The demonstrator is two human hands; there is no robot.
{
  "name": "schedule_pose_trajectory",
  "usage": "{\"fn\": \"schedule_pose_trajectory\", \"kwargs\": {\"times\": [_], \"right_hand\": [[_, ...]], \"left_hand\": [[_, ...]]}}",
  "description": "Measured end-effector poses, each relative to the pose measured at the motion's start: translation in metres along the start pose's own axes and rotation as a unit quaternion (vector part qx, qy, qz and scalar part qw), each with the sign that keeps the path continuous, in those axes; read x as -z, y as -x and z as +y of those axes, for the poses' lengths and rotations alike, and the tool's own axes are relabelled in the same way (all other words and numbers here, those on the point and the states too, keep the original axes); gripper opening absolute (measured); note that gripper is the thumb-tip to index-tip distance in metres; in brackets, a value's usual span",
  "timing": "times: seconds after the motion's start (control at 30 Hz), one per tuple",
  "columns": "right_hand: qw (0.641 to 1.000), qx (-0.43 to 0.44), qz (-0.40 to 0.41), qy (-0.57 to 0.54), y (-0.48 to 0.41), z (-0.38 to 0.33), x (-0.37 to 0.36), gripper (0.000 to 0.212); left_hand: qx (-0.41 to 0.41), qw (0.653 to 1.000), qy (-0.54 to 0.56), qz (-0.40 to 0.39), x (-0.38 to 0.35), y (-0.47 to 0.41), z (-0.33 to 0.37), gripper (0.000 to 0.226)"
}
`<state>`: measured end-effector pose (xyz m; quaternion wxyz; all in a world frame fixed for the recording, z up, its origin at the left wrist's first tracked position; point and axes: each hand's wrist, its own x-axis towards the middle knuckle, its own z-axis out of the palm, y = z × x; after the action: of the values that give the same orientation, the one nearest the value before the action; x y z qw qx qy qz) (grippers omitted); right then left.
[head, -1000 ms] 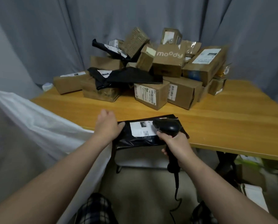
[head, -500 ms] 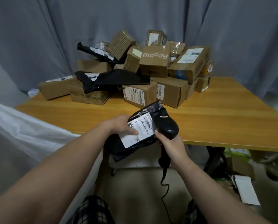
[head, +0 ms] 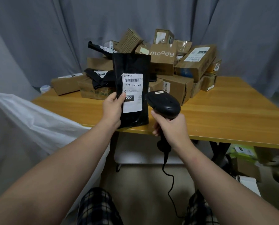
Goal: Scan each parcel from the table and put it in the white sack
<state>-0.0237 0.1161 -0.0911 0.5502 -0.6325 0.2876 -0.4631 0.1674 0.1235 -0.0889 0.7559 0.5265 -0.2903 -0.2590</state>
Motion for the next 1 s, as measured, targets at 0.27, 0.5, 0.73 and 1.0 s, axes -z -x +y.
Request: {"fn": "schedule_pose_trajectory", "kwargs": {"times": [0.27,0.5,0.73,1.0], "right_hand": [[1.000,-0.001,-0.012,-0.001,0.0011,-0.0097,-0.0007,0.019],[1.000,-0.012,-0.021,-0.002,0.0056,-0.0038,-0.0036,0.017],[1.000,-0.014,-0.020,-0.015,0.0049,-0.0040,-0.0072,0.018],[1.000,-0.013,-0.026,-0.011,0.0049,-0.0020,-0.0090,0.013]], "left_hand": [[0.005,0.999,0.037,0.006,-0.0052,0.0023,-0.0033,0.009],[0.002,0.999,0.045,0.022,-0.0079,0.0063,0.0026,0.011],[0.005,0.999,0.041,0.023,-0.0043,0.0064,0.0033,0.009],[0.007,0.998,0.044,0.034,-0.0023,0.0086,0.0042,0.010]]}}
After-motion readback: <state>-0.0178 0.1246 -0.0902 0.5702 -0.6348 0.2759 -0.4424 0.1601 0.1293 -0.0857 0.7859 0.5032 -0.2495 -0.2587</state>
